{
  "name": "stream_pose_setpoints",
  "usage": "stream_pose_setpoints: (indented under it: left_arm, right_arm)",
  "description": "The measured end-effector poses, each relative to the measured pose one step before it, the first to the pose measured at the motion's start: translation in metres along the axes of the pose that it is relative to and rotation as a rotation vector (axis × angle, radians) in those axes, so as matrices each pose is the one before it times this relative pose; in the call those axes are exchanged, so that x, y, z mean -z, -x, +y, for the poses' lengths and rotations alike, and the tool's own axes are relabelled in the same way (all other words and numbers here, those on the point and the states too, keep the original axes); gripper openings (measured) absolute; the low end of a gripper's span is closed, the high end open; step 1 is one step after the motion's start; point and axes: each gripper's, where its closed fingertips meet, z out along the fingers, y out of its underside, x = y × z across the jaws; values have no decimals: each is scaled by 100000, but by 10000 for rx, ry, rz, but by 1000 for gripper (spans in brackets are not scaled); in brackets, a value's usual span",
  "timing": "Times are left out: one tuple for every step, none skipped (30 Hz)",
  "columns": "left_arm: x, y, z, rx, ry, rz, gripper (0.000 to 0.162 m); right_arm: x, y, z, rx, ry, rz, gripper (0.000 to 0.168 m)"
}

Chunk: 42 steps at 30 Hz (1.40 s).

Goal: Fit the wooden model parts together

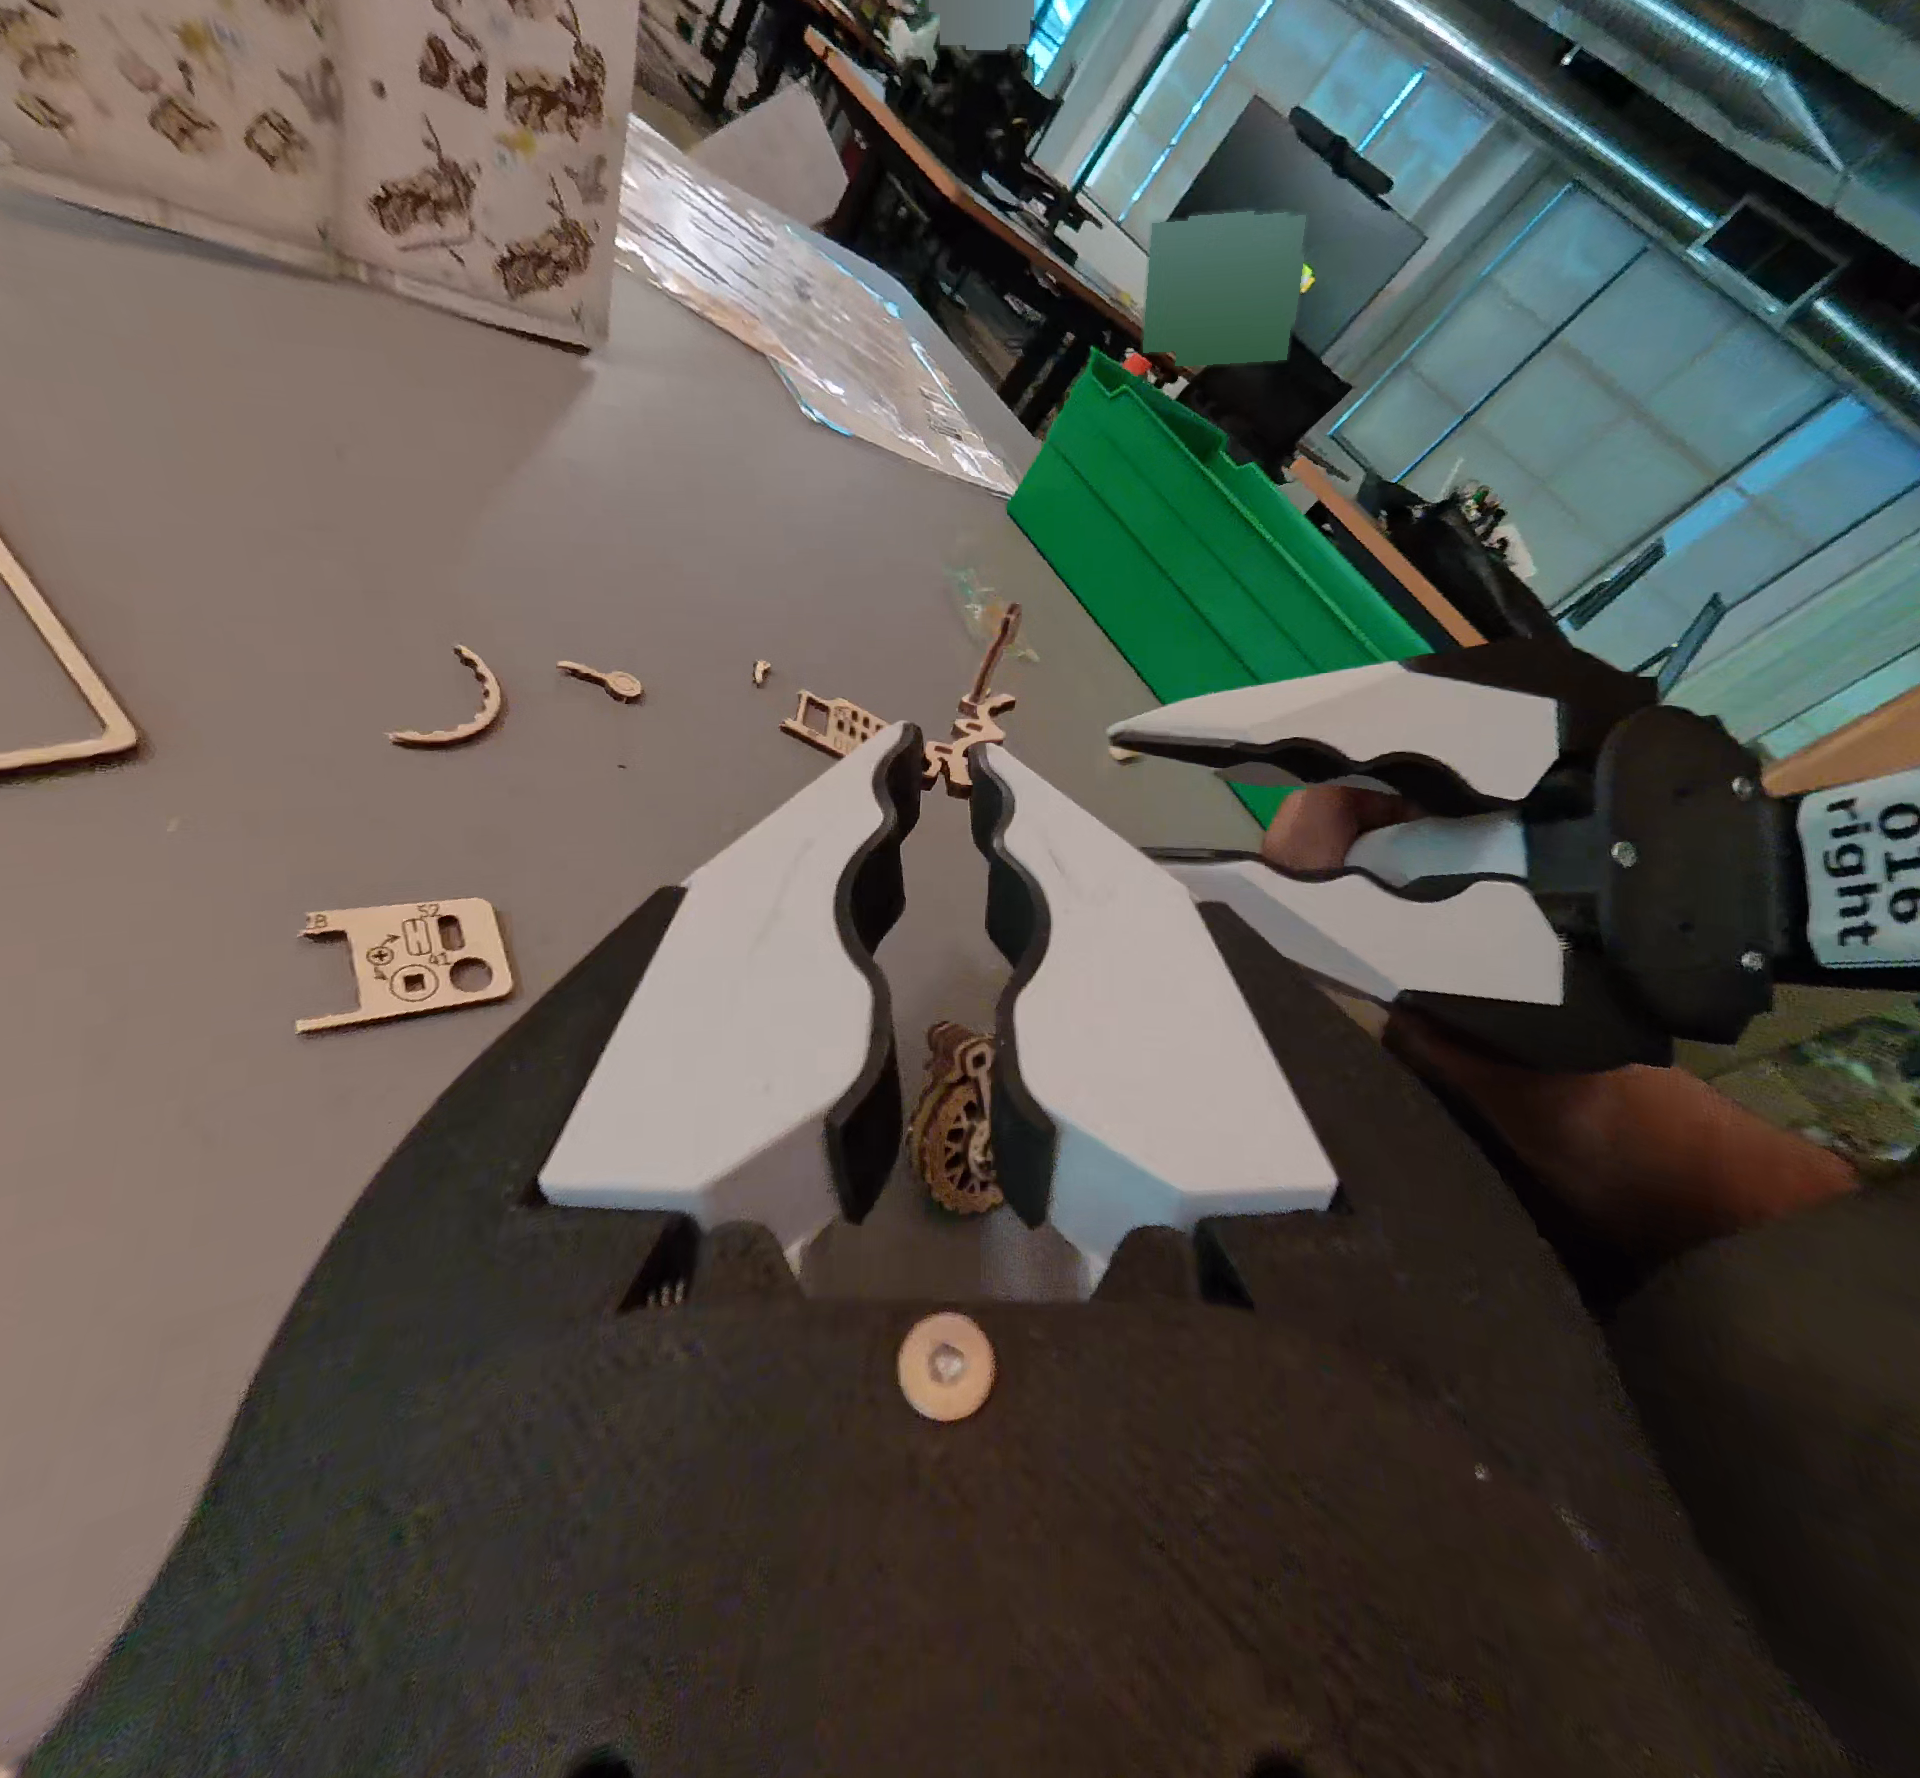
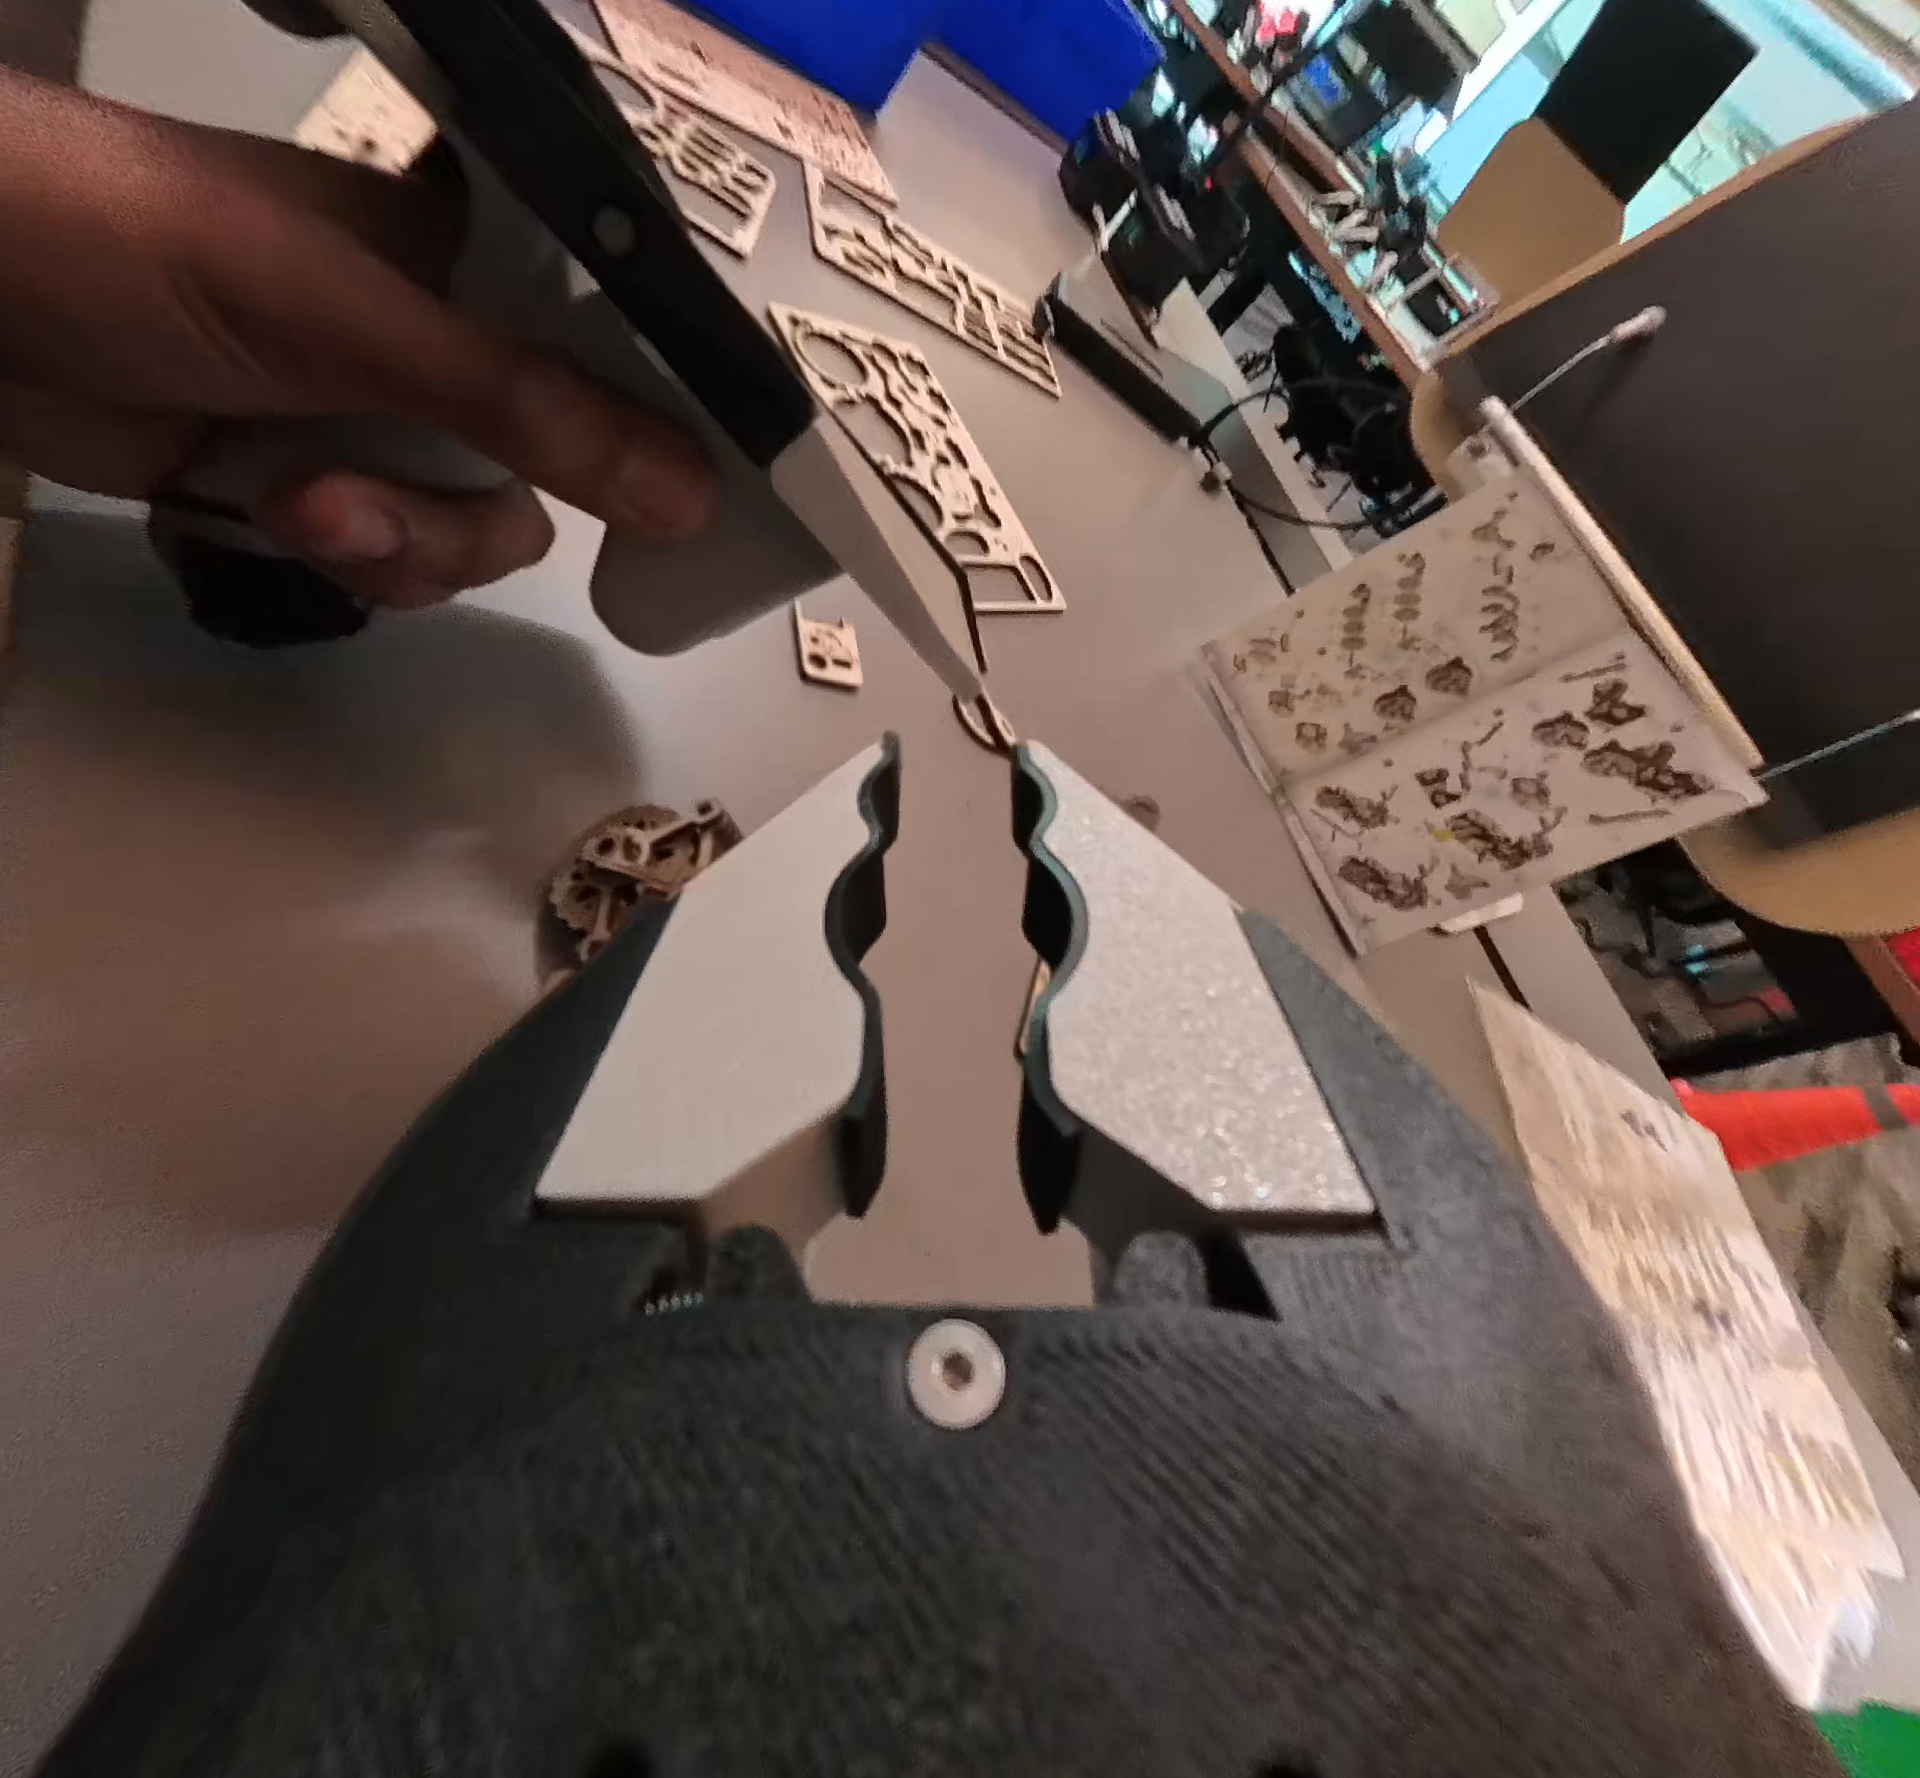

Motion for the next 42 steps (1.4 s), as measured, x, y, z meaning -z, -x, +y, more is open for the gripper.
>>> stream_pose_setpoints:
  left_arm:
    - [-148, 8, 90, 46, 89, 78, 6]
    - [-112, 23, 95, -2, 92, 35, 6]
    - [-70, -11, 62, 15, 53, 54, 6]
    - [-39, -50, 79, 61, 34, 72, 6]
    - [-33, -14, 147, 94, 51, 34, 6]
    - [-42, -49, 199, 108, 68, 57, 6]
    - [-48, -80, 210, 118, 62, 67, 6]
    - [-55, -82, 194, 88, 62, 51, 6]
    - [-48, -44, 157, 24, 51, 21, 6]
    - [-36, -13, 114, -11, 45, -8, 6]
    - [-25, -63, 16, -20, 9, 12, 6]
    - [-14, -43, -14, -33, -9, 2, 6]
    - [-10, -71, 8, -36, 3, 18, 6]
    - [-23, -105, 68, -14, 35, 45, 6]
    - [-29, -142, 65, 12, 19, 65, 6]
    - [-27, -112, 75, 33, 10, 50, 6]
    - [-38, -64, 73, 42, 5, 28, 6]
    - [-19, -82, 53, 53, 5, 56, 7]
    - [-16, -114, 24, 71, 5, 95, 7]
    - [-5, -132, -6, 66, -13, 107, 8]
    - [-6, -60, 19, 51, 4, 60, 8]
    - [-12, -43, 28, 40, 8, 39, 8]
    - [-9, -64, 10, 35, -2, 50, 9]
    - [5, -53, 9, 32, -2, 46, 9]
    - [10, -100, -18, 28, -7, 77, 10]
    - [19, -144, -23, 10, -8, 110, 11]
    - [8, -123, 14, -8, 25, 75, 11]
    - [-11, -5, 63, -34, 58, -3, 11]
    - [-14, -2, 47, -46, 37, -9, 11]
    - [0, -27, 7, -34, 15, 3, 11]
    - [7, -32, 13, -19, 9, 11, 11]
    - [8, 9, 19, -13, 7, -7, 11]
    - [10, -5, -3, -11, 0, 2, 11]
    - [12, 6, -8, -14, 2, -9, 11]
    - [6, 20, -15, -30, -1, -21, 11]
    - [9, 15, -16, -45, -3, -21, 11]
    - [14, 9, -25, -55, -14, -26, 11]
    - [21, -2, -54, -67, -21, -29, 11]
    - [7, -16, -22, -80, -12, -32, 11]
    - [9, -18, -17, -87, -14, -34, 11]
    - [-8, -32, 0, -81, -11, -30, 11]
    - [-3, -38, -24, -59, -14, -19, 11]
  right_arm:
    - [-109, -105, 362, 68, 175, 108, 20]
    - [-80, -93, 234, 86, 117, 112, 19]
    - [-55, -84, 140, 97, 81, 99, 19]
    - [-59, -22, 75, 97, 65, 70, 18]
    - [-67, 39, 62, 105, 63, 38, 17]
    - [-102, 52, 98, 118, 82, 40, 15]
    - [-129, 71, 146, 126, 104, 34, 12]
    - [-133, 100, 159, 121, 91, 25, 12]
    - [-110, 139, 115, 82, 53, -7, 12]
    - [-67, 171, 53, 33, 13, -62, 12]
    - [-31, 115, 9, -1, -10, -54, 12]
    - [6, 17, -19, -14, -11, -20, 12]
    - [20, -28, 4, -20, -2, 1, 11]
    - [24, -33, 40, -13, 14, 10, 10]
    - [39, -29, 89, 10, 28, 20, 8]
    - [40, -25, 109, 36, 36, 28, 7]
    - [65, -7, 99, 58, 36, 21, 4]
    - [61, 11, 81, 65, 27, 10, 0]
    - [58, 32, 61, 54, 17, -3, 0]
    - [43, 29, 55, 38, 20, -4, 0]
    - [27, 40, 37, 37, 18, -6, 0]
    - [26, 18, 24, 46, 14, 10, 0]
    - [35, -1, 16, 61, 9, 22, 0]
    - [14, -8, 11, 65, 8, 19, 0]
    - [21, -10, 23, 53, 9, 22, 0]
    - [22, -33, 35, 46, 6, 31, 0]
    - [10, -55, 34, 39, -3, 40, 0]
    - [16, -22, 32, 16, -16, 14, 0]
    - [12, -6, 20, -14, -24, -3, 0]
    - [0, -32, 18, -46, -19, 1, 0]
    - [3, -33, 8, -74, -14, -4, 0]
    - [5, -27, -17, -93, -22, -9, 0]
    - [-7, -34, -21, -126, -25, -13, 0]
    - [-25, -10, 7, -185, -20, -48, 0]
    - [-23, 22, 4, -244, -20, -88, 0]
    - [-30, 31, 1, -300, -34, -110, 0]
    - [-24, 49, -6, -352, -49, -150, 0]
    - [-29, 105, 18, -394, -45, -211, 0]
    - [-36, 118, 23, -432, -41, -234, 0]
    - [-23, 95, 12, -458, -46, -226, 0]
    - [-4, 38, -8, -463, -54, -198, 0]
    - [0, -17, -29, -447, -58, -166, 0]
